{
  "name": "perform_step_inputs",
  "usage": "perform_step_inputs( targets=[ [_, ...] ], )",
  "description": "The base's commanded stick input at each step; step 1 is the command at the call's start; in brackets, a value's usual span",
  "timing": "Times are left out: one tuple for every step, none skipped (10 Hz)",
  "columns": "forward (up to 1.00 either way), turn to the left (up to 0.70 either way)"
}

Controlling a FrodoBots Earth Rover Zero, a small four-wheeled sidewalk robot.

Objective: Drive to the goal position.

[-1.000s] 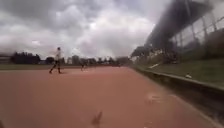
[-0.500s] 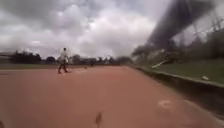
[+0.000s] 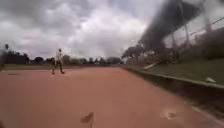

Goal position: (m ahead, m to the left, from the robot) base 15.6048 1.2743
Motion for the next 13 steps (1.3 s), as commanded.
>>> perform_step_inputs(
  targets=[
    [0.85,-0.20],
    [0.85,-0.06],
    [0.85,0.01],
    [0.85,0.01],
    [0.85,0.01],
    [0.85,0.01],
    [0.85,0.01],
    [0.85,0.01],
    [0.85,0.01],
    [0.85,0.01],
    [0.85,0.01],
    [0.85,0.01],
    [0.85,0.01]
  ],
)
